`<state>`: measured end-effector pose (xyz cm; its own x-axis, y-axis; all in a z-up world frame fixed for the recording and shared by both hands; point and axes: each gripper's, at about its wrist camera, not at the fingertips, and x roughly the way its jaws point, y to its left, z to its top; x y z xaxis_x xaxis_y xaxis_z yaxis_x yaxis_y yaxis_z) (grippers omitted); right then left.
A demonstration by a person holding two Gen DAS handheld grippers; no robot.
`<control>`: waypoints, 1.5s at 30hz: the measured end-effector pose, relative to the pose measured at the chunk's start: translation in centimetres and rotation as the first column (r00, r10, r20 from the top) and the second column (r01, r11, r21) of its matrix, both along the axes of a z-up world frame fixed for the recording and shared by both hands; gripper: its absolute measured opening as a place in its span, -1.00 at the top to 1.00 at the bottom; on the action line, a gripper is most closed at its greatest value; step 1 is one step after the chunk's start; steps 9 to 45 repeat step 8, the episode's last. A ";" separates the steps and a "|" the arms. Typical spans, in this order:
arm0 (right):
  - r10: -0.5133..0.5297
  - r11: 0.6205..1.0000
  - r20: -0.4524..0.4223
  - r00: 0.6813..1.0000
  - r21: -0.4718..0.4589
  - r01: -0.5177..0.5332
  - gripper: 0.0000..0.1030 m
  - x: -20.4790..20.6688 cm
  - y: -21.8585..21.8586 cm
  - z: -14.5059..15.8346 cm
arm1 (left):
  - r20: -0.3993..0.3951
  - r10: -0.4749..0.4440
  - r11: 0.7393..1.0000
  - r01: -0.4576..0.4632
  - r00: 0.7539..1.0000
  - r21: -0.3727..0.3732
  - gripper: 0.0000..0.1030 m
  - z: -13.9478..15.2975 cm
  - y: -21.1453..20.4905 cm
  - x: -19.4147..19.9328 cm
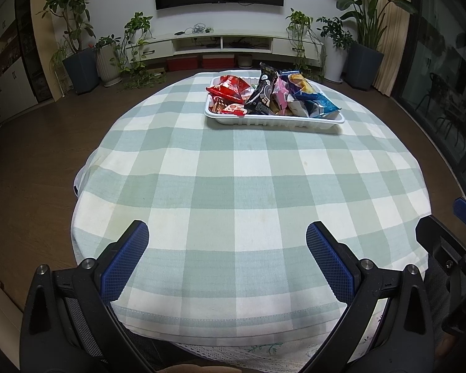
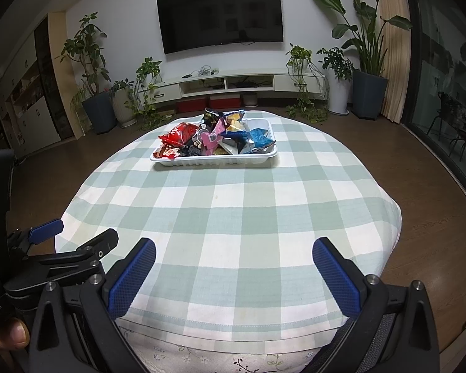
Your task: Organize snacks
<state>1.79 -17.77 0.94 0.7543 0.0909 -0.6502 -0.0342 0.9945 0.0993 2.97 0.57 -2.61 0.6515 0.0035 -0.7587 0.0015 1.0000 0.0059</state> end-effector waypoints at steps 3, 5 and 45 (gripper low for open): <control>0.000 1.000 -0.004 1.000 0.001 0.000 -1.00 -0.1 0.0 -0.1 | 0.000 -0.006 1.000 0.006 1.000 -0.004 -0.99 -0.1 0.0 -0.1; -0.001 1.000 -0.006 1.000 0.002 0.001 -1.00 -0.3 0.1 -0.4 | 0.003 -0.012 1.000 0.012 1.000 -0.001 -0.99 -0.2 0.0 -0.2; -0.001 1.000 -0.009 1.000 0.004 0.002 -1.00 -0.8 0.1 -0.8 | -0.002 -0.018 1.000 0.018 1.000 -0.007 -0.99 -0.3 0.1 0.0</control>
